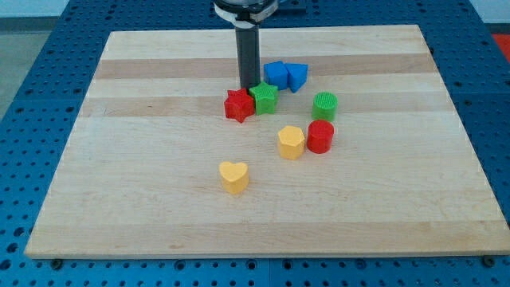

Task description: Push the green star to the top of the red circle

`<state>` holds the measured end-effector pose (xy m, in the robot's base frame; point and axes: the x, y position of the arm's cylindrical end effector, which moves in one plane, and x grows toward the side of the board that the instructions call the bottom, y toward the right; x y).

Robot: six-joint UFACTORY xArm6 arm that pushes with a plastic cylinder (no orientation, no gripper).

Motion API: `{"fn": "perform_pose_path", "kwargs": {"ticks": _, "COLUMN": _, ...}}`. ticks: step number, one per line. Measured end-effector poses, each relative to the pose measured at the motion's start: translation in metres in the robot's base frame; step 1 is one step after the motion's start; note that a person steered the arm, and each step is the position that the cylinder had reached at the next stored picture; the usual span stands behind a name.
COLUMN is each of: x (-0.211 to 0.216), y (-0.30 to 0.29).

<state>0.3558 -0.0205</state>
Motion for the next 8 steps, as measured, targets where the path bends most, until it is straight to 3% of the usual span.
{"fn": "perform_pose_path", "kwargs": {"ticks": 5, "x": 0.112, "y": 0.009}}
{"fn": "perform_pose_path", "kwargs": {"ticks": 8, "x": 0.088, "y": 0.050}}
